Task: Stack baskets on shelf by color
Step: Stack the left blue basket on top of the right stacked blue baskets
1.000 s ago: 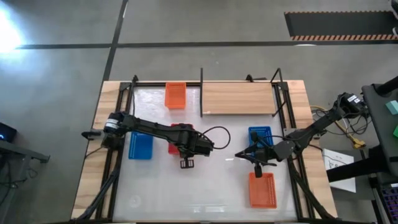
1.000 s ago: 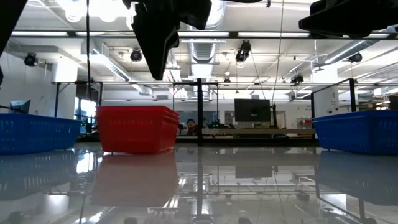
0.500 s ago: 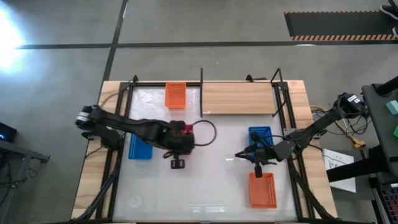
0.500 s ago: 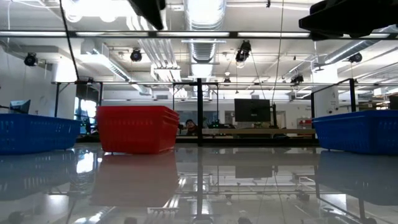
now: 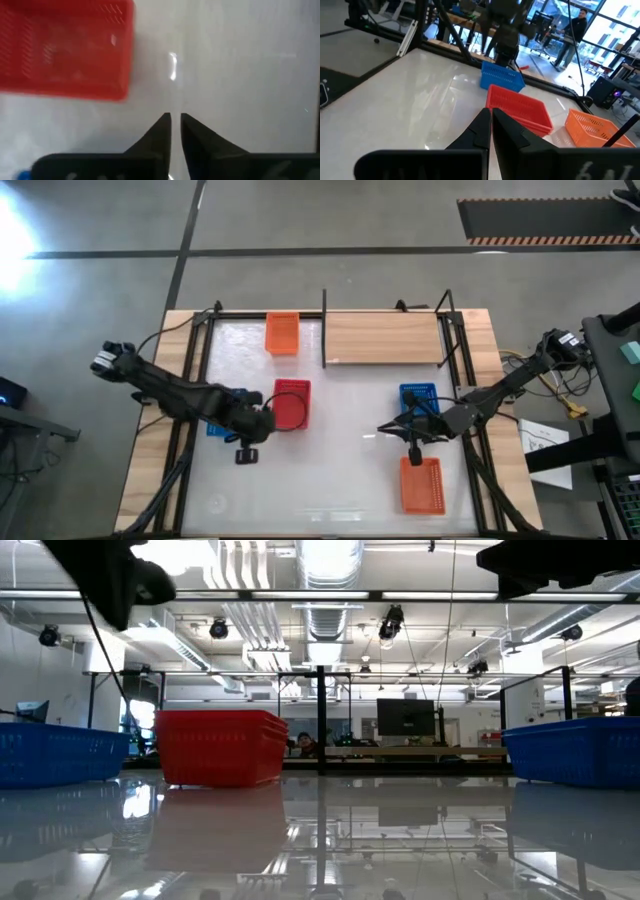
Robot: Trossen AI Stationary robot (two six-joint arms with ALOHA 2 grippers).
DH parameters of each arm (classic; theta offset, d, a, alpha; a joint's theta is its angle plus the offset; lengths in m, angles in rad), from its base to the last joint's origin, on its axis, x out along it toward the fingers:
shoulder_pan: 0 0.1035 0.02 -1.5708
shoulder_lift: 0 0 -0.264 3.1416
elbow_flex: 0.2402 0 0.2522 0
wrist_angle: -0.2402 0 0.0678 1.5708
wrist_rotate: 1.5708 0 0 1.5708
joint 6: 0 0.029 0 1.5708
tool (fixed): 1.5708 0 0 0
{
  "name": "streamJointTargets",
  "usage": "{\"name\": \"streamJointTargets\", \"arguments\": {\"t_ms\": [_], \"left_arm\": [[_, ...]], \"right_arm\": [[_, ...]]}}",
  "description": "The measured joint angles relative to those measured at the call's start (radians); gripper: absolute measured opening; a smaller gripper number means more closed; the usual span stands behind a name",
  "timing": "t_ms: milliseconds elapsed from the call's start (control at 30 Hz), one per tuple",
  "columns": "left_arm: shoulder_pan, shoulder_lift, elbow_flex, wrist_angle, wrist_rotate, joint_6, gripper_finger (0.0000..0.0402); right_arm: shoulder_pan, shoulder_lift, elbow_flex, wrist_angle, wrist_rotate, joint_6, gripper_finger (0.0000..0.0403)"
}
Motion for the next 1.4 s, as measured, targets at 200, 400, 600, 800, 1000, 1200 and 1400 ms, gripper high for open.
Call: {"name": "streamJointTargets", "arguments": {"t_ms": [200, 400, 600, 800, 1000, 1200, 1400], "left_arm": [[-0.095, 0.019, -0.028, -0.052, 0.029, -0.085, 0.0088], [-0.170, 0.022, -0.081, -0.177, 0.003, -0.222, 0.0137], [-0.185, 0.022, -0.207, -0.183, -0.025, -0.258, 0.0148], [-0.185, 0.021, -0.305, -0.173, -0.071, -0.275, 0.0144], [-0.184, 0.023, -0.367, -0.128, -0.055, -0.301, 0.0101], [-0.184, 0.023, -0.367, -0.062, 0.010, -0.299, 0.0015], [-0.192, 0.023, -0.319, -0.013, 0.129, -0.301, 0.0002]], "right_arm": [[0.000, 0.000, 0.000, 0.001, 0.007, -0.001, 0.0009], [0.000, 0.000, 0.000, 0.001, 0.007, -0.002, 0.0009], [0.000, 0.000, 0.000, -0.007, 0.007, -0.002, 0.0009], [0.000, 0.000, 0.000, -0.008, 0.007, -0.002, 0.0009], [0.000, 0.000, 0.000, -0.009, 0.007, -0.002, 0.0009], [0.000, 0.000, 0.000, -0.009, 0.007, -0.002, 0.0009], [0.000, 0.000, 0.000, -0.008, 0.007, -0.002, 0.0009]]}}
